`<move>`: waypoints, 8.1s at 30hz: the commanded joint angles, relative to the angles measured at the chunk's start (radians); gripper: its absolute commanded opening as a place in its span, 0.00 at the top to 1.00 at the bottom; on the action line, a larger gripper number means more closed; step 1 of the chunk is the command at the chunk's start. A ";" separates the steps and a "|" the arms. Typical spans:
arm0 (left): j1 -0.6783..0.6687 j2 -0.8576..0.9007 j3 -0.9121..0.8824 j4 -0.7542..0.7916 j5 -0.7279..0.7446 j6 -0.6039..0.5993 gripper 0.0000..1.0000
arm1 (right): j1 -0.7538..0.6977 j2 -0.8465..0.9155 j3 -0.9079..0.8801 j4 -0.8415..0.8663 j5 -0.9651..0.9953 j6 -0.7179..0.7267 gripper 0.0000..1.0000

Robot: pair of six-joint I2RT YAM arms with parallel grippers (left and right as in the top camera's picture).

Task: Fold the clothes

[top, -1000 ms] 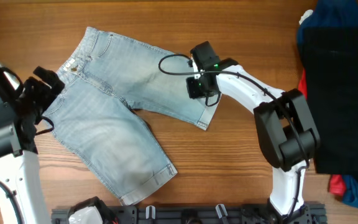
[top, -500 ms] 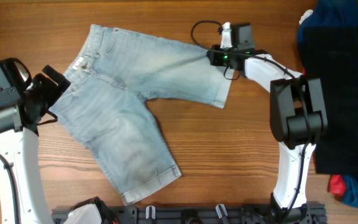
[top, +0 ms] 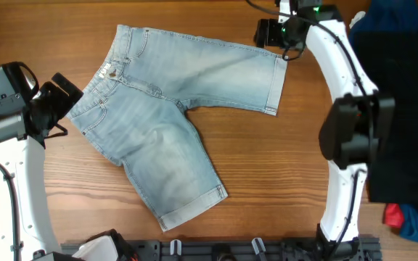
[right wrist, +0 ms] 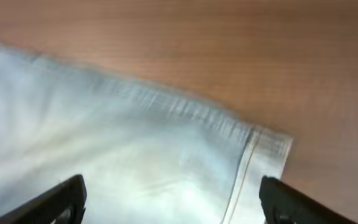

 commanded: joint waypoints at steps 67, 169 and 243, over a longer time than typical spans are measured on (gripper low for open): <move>-0.142 -0.066 -0.020 -0.187 0.111 0.213 0.01 | 0.179 -0.583 -0.564 -0.373 -0.034 0.225 0.30; -0.138 0.101 -0.295 0.383 -0.204 -0.325 0.00 | 0.110 -0.393 -0.903 0.960 0.027 0.103 0.00; -0.251 0.126 -0.188 0.136 -0.192 -0.219 0.89 | 0.370 0.045 -0.437 0.682 -0.043 -0.020 0.96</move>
